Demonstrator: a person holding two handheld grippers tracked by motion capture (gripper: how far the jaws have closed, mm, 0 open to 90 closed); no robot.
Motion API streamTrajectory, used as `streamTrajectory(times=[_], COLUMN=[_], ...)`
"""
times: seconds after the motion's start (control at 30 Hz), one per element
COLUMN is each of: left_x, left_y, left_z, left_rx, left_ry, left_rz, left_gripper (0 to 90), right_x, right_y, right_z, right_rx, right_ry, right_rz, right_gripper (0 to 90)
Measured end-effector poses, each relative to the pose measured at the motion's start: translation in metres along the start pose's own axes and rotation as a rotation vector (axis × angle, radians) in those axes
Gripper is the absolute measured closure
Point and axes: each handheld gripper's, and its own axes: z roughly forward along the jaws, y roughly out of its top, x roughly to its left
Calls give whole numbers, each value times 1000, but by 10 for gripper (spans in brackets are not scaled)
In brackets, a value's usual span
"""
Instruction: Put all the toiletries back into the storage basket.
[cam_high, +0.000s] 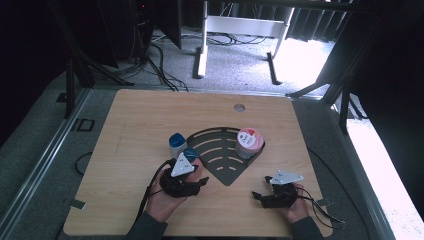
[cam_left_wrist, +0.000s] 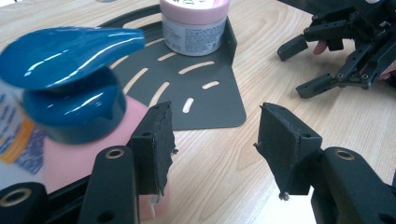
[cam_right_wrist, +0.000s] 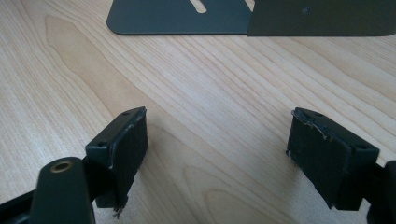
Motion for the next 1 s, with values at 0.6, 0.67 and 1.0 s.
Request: streamTrajectory(times=[0.6, 0.67, 1.0], left_x=[12, 13, 23], left_y=[-9, -10, -10], left_z=[-13, -13, -9], left_rx=[19, 27, 36], left_ry=[103, 122, 163], left_rz=[-16, -16, -32], left_gripper=[416, 396, 351], right_x=[0, 0, 0], right_y=[0, 0, 0], right_z=[0, 0, 0], right_rx=[0, 0, 1], right_ry=[0, 0, 0], right_rz=[-1, -1, -2], right_gripper=[199, 199, 199])
